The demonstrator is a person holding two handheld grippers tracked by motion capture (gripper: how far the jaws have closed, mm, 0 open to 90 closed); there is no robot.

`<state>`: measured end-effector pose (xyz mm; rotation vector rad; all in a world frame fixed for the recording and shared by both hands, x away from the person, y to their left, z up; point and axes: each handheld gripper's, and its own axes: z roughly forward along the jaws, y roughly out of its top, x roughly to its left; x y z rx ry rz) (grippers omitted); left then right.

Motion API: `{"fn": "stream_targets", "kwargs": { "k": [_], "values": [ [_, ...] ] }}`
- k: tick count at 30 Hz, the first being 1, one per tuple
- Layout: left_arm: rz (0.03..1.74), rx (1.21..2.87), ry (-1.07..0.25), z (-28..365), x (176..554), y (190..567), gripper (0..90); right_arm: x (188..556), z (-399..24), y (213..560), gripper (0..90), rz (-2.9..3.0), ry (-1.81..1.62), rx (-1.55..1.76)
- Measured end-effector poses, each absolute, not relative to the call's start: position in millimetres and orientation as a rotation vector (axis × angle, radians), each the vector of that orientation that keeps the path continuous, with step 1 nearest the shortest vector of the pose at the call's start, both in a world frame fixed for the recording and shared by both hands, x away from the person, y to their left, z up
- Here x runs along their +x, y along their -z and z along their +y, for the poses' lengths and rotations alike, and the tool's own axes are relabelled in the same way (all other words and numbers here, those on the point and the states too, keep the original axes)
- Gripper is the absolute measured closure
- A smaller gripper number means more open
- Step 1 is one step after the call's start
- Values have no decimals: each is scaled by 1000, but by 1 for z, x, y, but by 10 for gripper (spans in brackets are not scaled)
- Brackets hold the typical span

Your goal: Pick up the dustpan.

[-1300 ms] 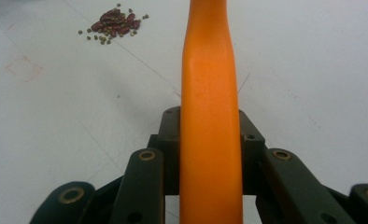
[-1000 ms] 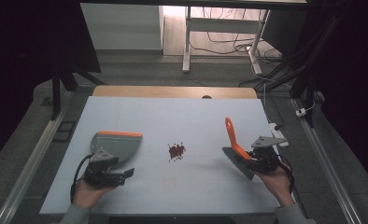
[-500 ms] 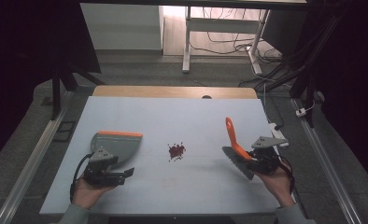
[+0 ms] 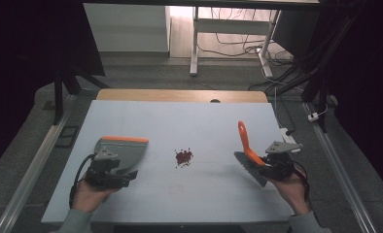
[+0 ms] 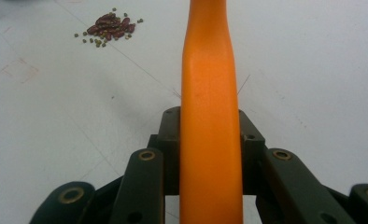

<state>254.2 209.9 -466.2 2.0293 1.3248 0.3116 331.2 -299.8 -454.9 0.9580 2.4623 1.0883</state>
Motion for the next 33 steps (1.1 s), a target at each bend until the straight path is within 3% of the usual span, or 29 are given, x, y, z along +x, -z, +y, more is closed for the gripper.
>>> {"fn": "stream_targets", "kwargs": {
  "k": [13, 33],
  "values": [
    [1495, 1902, -384, 245, 258, 448, 194, 329, -299, 451, 707, 2443, -1064, 958],
    [1678, 2015, -149, 258, 261, 490, 166, 328, -291, 457, 708, 2476, -1023, 946]
  ]
}}
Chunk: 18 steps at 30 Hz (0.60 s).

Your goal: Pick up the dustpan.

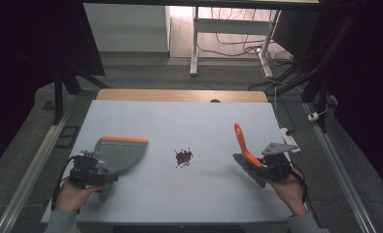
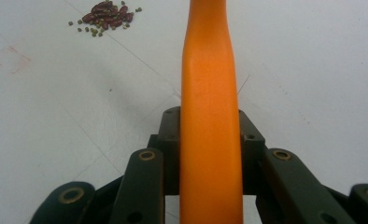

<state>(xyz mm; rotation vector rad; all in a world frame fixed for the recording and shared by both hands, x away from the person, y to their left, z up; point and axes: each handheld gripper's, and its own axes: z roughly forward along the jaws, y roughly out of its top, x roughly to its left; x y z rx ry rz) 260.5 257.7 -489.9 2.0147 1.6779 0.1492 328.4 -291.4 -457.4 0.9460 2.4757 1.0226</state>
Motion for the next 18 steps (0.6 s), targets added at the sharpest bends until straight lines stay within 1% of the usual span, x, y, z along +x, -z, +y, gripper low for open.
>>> {"fn": "stream_targets", "kwargs": {
  "k": [5, 9, 18],
  "values": [
    [1684, 2024, -95, 255, 267, 505, 167, 329, -291, 457, 707, 2472, -1019, 949],
    [1679, 2026, -75, 251, 270, 511, 177, 329, -291, 458, 708, 2471, -1014, 949],
    [1698, 1992, -60, 247, 277, 520, 277, 330, -292, 459, 708, 2472, -1009, 953]
  ]
}}
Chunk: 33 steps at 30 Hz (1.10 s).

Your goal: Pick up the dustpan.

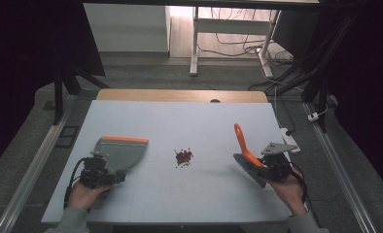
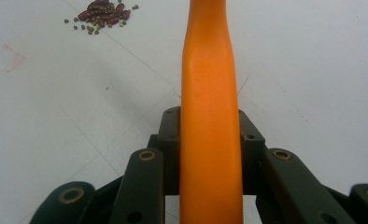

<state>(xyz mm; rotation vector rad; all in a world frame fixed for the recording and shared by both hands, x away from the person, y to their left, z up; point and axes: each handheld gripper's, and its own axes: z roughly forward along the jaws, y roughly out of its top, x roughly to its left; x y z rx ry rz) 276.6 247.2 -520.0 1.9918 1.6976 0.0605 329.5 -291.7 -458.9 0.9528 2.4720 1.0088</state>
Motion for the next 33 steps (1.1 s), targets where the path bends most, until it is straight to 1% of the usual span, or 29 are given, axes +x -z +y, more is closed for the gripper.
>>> {"fn": "stream_targets", "kwargs": {
  "k": [5, 7, 11, 18, 24, 33],
  "values": [
    [1700, 1971, -51, 247, 279, 523, 335, 330, -291, 459, 708, 2471, -1008, 952],
    [1700, 1959, -53, 248, 279, 523, 344, 330, -291, 459, 707, 2472, -1008, 954],
    [1704, 1944, -60, 249, 280, 524, 403, 330, -291, 460, 707, 2475, -1006, 952],
    [1708, 1922, -67, 249, 280, 525, 449, 330, -291, 460, 707, 2472, -1005, 953],
    [1706, 1909, -73, 252, 279, 525, 556, 330, -290, 461, 707, 2476, -1003, 959],
    [1696, 1896, -83, 256, 278, 525, 604, 330, -291, 461, 707, 2476, -1002, 960]
  ]
}}
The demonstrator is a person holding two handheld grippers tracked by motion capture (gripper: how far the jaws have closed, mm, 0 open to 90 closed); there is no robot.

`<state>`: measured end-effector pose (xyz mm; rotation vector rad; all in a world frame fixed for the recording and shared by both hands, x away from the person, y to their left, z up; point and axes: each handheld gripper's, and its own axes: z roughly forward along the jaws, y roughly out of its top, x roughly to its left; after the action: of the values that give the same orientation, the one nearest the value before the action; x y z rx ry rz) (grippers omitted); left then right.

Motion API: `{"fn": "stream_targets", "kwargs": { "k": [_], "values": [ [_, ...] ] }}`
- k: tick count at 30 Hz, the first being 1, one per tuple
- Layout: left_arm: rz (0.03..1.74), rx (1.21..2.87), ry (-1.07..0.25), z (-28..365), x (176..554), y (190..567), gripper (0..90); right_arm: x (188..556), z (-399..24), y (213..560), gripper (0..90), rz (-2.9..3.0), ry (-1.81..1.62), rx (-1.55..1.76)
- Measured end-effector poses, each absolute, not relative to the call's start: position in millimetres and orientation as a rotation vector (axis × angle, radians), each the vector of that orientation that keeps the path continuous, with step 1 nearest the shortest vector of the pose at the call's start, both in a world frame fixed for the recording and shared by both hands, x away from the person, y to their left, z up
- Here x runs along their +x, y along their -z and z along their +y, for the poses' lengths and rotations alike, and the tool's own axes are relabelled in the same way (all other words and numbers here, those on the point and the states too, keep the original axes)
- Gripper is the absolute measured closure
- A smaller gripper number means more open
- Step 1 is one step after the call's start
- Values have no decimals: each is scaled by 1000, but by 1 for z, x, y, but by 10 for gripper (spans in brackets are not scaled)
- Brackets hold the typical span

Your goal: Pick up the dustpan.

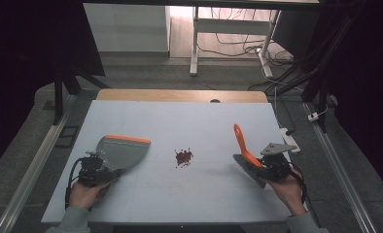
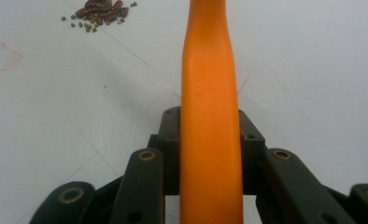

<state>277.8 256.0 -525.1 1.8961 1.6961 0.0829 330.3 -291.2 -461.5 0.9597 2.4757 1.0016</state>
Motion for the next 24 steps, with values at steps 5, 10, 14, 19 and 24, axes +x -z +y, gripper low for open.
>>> {"fn": "stream_targets", "kwargs": {
  "k": [5, 10, 14, 19, 24],
  "values": [
    [1672, 1878, -92, 260, 277, 524, 611, 330, -291, 461, 707, 2475, -1001, 959],
    [1656, 1878, -96, 262, 276, 524, 612, 330, -291, 461, 707, 2470, -1006, 956],
    [1640, 1878, -100, 263, 275, 525, 613, 330, -291, 461, 707, 2471, -1007, 956],
    [1613, 1871, -117, 265, 274, 523, 613, 330, -291, 461, 707, 2467, -1009, 953],
    [1540, 1879, -141, 269, 276, 520, 613, 330, -291, 459, 707, 2452, -1017, 959]
  ]
}}
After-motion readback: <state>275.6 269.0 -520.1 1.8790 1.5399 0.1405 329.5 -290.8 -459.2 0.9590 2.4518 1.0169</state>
